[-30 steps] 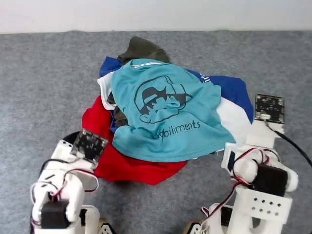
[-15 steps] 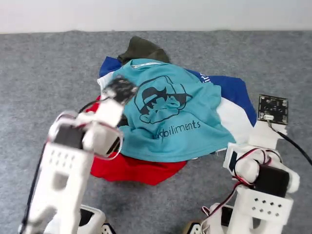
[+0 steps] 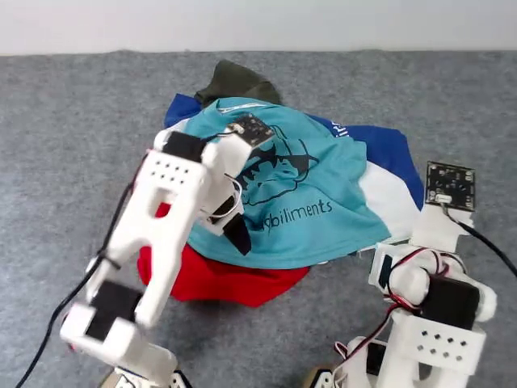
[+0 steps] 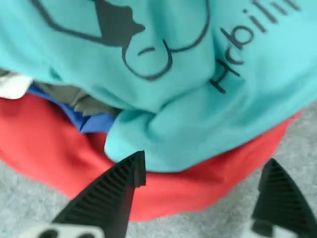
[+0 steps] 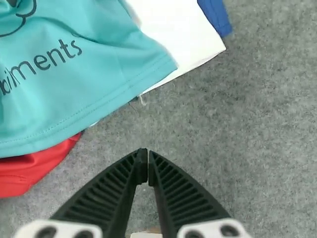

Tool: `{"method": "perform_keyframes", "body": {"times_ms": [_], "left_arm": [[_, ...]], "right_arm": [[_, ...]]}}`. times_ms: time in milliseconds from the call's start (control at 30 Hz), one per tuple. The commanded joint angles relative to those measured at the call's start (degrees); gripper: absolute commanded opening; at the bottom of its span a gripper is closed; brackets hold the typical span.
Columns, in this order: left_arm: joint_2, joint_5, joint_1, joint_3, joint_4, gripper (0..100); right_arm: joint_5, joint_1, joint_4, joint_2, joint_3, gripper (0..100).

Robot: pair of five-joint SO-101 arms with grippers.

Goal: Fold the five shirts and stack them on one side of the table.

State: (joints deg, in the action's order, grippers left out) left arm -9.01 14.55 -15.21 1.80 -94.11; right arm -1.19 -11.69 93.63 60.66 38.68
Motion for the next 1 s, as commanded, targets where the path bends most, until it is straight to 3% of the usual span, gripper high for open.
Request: {"method": "perform_keyframes", "body": {"times_ms": [0, 133, 233, 467, 667, 767, 967], "left_arm": [[-6.5, 0.6, 0.2, -4.4, 2.7, 36], [-14.3, 0.4, -0.3, -5.1, 6.9, 36], [-18.5, -4.2, -0.1, -5.1, 10.3, 34], [-22.2, -0.1, -0.4, -5.1, 14.7, 0], [-15.5, -0.9, 3.6, -5.1, 14.1, 1], [-7.3, -3.4, 8.3, -5.1, 14.0, 1], [9.4, -1.8, 19.3, -5.1, 14.4, 1]], "right_arm": [[-0.4, -0.7, 0.3, 0.5, -2.7, 0.9], [-0.4, -0.7, 0.2, 0.5, -2.7, 0.9], [-0.4, -0.7, 0.2, 0.5, -2.7, 0.9], [-0.4, -0.7, 0.1, 0.5, -2.7, 0.9], [-0.4, -0.7, 0.1, 0.5, -2.7, 0.9], [-0.4, -0.7, 0.0, 0.5, -2.7, 0.9], [-0.4, -0.5, -0.7, 0.5, -3.1, 0.9]]}}
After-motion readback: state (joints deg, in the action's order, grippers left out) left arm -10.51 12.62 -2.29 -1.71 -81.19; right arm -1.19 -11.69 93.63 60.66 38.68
